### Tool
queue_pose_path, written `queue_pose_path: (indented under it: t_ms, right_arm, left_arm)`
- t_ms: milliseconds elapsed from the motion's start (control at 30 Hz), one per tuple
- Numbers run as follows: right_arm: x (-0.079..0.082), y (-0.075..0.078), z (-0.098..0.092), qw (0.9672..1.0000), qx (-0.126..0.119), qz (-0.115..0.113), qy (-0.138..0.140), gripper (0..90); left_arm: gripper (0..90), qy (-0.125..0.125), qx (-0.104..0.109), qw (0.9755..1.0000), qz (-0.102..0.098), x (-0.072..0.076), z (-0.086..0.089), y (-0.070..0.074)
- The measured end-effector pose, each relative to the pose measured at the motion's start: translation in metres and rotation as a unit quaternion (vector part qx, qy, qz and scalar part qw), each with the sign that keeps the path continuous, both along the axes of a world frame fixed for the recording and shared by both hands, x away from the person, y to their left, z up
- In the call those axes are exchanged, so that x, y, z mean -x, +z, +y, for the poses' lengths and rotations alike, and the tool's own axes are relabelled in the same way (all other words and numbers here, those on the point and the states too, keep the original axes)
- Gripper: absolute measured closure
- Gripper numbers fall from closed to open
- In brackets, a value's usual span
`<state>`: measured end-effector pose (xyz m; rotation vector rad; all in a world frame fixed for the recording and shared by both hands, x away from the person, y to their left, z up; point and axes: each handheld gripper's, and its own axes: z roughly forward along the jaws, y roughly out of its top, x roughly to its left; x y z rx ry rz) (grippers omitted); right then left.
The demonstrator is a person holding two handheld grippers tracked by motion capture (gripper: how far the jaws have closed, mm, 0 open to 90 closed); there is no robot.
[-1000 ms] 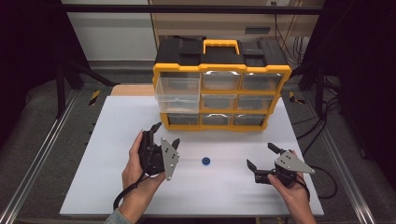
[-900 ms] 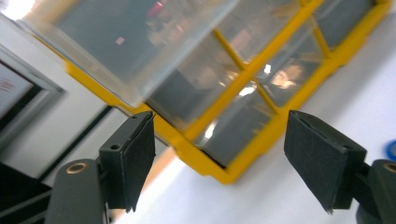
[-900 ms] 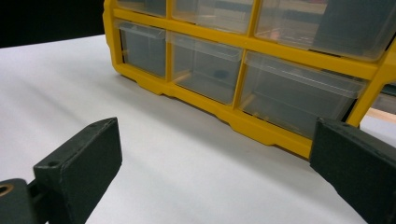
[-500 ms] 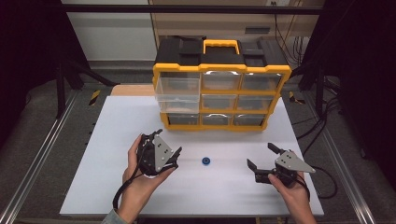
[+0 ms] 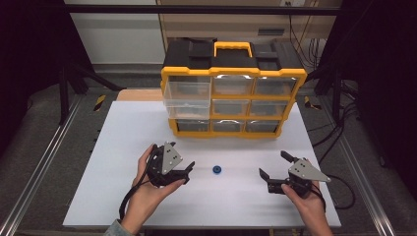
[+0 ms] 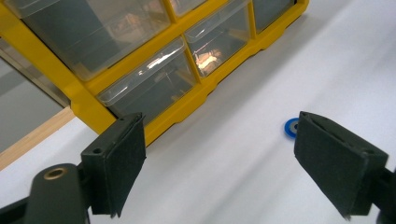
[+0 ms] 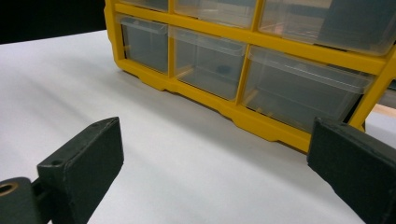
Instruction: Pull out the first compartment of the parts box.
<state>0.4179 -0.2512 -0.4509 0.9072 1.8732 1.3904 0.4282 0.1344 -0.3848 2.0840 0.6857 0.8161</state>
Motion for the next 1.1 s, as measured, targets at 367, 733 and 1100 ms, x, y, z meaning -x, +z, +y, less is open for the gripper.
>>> queue_pose_path:
  t_ms: [367,733,1100]
  right_arm:
    - [-0.001,0.0,0.001,1.0,0.0,0.007,-0.001,4.3]
    - [-0.001,0.001,0.003,0.9999,-0.001,0.013,0.0,4.3]
    - [-0.001,0.0,0.004,0.9999,-0.001,0.011,0.001,3.8]
  left_arm:
    - [11.4,-0.023,0.052,0.9973,-0.046,-0.002,0.005,-0.004]
    - [9.5,-0.027,0.075,0.9946,-0.066,0.0,0.009,-0.005]
    - [9.8,-0.045,0.046,0.9975,-0.029,-0.004,-0.008,-0.016]
